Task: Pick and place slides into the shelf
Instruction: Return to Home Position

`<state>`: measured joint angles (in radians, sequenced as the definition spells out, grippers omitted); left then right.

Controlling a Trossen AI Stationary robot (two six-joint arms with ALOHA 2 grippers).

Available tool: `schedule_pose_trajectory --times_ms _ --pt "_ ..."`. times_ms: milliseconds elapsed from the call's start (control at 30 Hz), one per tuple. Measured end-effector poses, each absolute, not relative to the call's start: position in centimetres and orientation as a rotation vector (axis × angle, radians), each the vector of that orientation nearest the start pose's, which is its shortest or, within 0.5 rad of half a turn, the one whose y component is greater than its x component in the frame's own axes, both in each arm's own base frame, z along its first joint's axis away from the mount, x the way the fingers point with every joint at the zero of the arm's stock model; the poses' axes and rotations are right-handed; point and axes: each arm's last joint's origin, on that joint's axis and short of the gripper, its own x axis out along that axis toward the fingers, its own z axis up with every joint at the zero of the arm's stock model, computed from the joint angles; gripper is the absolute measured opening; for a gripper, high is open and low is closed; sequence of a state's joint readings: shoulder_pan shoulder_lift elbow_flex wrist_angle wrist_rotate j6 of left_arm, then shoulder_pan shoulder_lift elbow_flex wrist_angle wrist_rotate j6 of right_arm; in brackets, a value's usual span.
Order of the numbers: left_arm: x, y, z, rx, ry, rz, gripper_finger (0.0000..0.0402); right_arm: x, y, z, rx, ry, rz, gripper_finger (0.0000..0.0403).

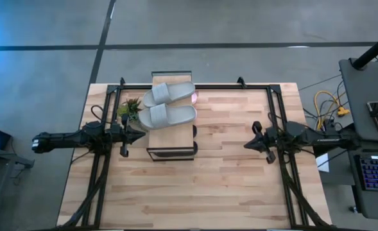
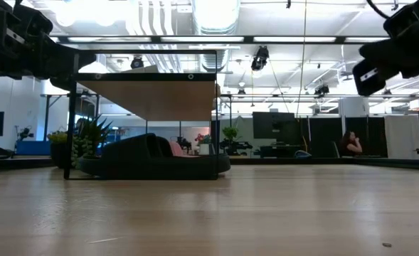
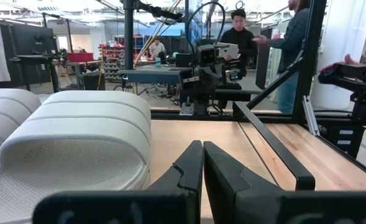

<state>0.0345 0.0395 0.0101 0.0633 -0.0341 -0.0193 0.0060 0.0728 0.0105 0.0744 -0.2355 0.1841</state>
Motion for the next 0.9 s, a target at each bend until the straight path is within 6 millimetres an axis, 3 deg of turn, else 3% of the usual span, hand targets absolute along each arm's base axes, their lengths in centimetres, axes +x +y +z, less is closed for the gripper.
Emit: schedule_pose_trajectory --times_ms 900 --pt "10.01 0.44 16.94 -0.019 -0.028 0.068 0.0000 9.63 0.91 17.05 0.179 -0.026 0.244 0.0009"
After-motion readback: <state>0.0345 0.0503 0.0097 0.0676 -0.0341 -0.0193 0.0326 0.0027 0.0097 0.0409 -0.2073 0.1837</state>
